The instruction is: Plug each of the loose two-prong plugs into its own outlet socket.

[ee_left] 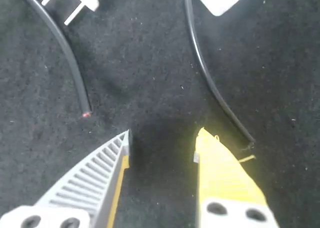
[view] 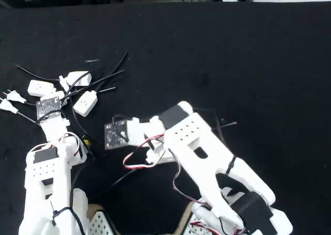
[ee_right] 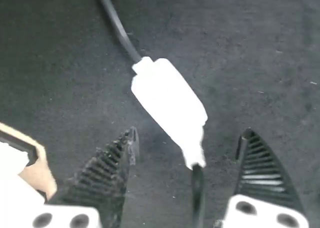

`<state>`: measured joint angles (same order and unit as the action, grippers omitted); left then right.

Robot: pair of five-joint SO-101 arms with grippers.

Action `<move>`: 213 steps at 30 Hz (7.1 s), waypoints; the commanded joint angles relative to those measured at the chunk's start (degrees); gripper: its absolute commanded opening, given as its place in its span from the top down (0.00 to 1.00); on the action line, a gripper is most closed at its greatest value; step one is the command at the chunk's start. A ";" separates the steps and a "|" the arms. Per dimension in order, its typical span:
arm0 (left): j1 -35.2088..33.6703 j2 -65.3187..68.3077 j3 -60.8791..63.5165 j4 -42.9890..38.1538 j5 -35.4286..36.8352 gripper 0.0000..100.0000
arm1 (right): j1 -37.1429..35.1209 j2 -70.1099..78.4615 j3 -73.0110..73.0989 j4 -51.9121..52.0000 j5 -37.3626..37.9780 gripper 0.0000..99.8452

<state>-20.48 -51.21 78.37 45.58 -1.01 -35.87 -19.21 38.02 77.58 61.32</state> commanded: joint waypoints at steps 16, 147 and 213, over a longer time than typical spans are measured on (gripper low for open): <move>-0.66 -0.97 -2.33 -2.11 0.26 0.79 | -3.43 -0.75 9.71 -12.48 1.41 0.69; -0.66 -0.79 0.48 -8.00 0.18 0.79 | 13.89 14.64 3.56 -10.46 25.32 0.81; -0.66 -0.70 0.48 -7.91 0.18 0.79 | 64.97 69.49 -98.95 1.93 -25.32 0.99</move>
<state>-20.48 -51.21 79.60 38.55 -0.92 28.31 45.76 -45.49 76.53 36.18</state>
